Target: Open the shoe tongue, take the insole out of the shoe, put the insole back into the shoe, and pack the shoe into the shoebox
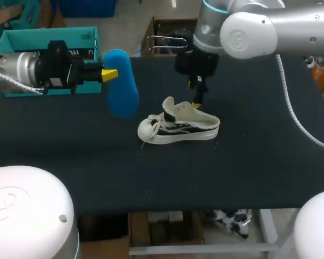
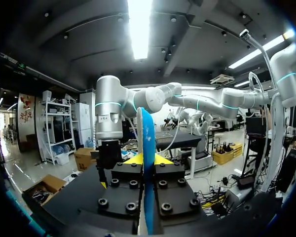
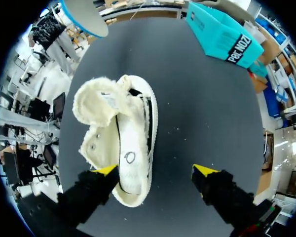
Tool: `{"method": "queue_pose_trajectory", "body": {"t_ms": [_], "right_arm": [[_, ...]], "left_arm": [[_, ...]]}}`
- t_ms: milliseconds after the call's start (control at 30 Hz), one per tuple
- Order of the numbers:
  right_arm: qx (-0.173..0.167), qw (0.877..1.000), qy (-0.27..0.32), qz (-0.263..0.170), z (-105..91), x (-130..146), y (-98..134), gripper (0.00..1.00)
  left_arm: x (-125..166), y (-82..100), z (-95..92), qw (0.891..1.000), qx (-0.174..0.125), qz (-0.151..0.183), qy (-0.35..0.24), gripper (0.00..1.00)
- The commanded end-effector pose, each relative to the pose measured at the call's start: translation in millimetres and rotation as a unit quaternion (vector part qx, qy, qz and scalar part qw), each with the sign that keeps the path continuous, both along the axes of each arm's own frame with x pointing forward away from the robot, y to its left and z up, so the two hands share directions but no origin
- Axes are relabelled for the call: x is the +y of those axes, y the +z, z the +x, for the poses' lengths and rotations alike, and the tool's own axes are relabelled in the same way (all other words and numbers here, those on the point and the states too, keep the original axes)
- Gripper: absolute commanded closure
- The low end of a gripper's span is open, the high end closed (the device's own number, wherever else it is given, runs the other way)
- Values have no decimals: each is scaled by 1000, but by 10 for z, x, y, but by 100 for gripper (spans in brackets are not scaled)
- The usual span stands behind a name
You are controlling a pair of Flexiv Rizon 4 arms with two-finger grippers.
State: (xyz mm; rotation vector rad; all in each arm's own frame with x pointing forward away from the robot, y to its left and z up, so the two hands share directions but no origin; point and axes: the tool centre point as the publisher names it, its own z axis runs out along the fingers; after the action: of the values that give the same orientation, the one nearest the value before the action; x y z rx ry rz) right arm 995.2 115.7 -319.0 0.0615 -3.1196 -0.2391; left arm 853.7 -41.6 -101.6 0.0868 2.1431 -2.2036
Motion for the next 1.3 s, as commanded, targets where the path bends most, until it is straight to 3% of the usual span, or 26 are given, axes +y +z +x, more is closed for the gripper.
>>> {"method": "queue_pose_trajectory", "body": {"t_ms": [33, 167, 200, 233, 333, 400, 500, 800, 867, 933, 1300], "right_arm": [[7, 999, -3, -53, 40, 135, -64, 0], [6, 998, 2, -63, 46, 211, -114, 0], [6, 998, 1, -68, 51, 224, -128, 19], [9, 997, 1, -75, 59, 239, -150, 28], [14, 996, -2, -82, 74, 252, -214, 34], [15, 997, -1, -82, 72, 260, -245, 47], [16, 997, -2, -81, 63, 257, -276, 56], [24, 996, -12, -81, 8, 222, -374, 55], [25, 996, -14, -82, -7, 223, -375, 70], [25, 996, -15, -84, -22, 232, -371, 100], [13, 993, -74, -87, -134, 199, -243, 100]], "left_arm": [[190, -22, -149, 982, 9, -10, 190, 100], [297, -102, -178, 979, 21, -6, 204, 100], [319, -119, -186, 978, 22, -6, 205, 100], [351, -125, -185, 978, 24, -4, 207, 100], [376, -184, -258, 977, 27, -3, 211, 100], [408, -197, -289, 976, 28, -2, 214, 100], [441, -196, -303, 976, 29, -2, 216, 100], [458, -216, -294, 975, 35, 0, 218, 100], [451, -220, -278, 975, 37, 1, 218, 100], [442, -225, -265, 975, 38, 1, 217, 100], [419, -228, -160, 978, 39, -2, 205, 100]]}}
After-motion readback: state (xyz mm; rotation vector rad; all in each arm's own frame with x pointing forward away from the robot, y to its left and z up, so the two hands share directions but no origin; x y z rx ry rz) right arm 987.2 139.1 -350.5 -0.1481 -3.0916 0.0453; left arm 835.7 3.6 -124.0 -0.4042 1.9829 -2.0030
